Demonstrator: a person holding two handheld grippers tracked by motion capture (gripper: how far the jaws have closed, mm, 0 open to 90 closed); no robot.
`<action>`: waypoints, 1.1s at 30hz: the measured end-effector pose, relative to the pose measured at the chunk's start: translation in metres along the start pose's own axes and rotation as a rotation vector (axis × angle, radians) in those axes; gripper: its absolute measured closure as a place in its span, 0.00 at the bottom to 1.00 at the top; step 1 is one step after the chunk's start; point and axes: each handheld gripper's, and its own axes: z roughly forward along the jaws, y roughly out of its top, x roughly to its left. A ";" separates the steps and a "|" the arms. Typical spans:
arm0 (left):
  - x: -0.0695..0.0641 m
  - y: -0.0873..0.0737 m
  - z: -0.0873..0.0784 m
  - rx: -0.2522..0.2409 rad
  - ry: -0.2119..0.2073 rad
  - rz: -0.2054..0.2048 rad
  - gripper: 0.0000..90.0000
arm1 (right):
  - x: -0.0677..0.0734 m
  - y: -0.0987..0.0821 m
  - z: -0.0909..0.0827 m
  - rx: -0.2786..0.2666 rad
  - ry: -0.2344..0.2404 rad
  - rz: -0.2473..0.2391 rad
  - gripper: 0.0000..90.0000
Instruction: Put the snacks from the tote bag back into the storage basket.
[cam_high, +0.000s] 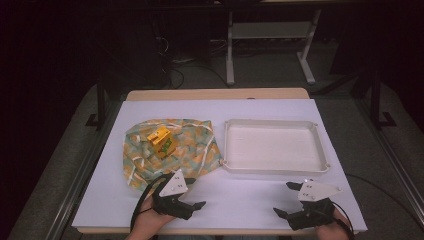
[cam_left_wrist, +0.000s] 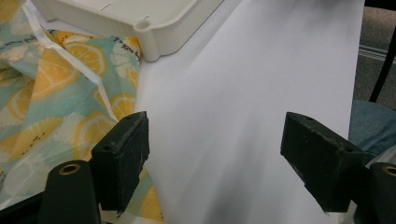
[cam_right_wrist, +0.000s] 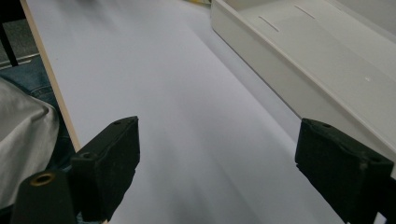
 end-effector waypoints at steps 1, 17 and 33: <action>0.000 0.000 0.000 0.002 0.001 0.005 0.26 | 0.000 0.000 0.000 0.001 -0.001 -0.001 0.15; 0.003 0.002 -0.007 -0.008 0.024 0.016 0.26 | 0.001 0.000 0.000 0.007 -0.006 -0.009 0.15; 0.004 0.004 -0.013 0.002 0.029 0.008 0.24 | 0.000 -0.001 0.000 0.006 -0.008 -0.006 0.15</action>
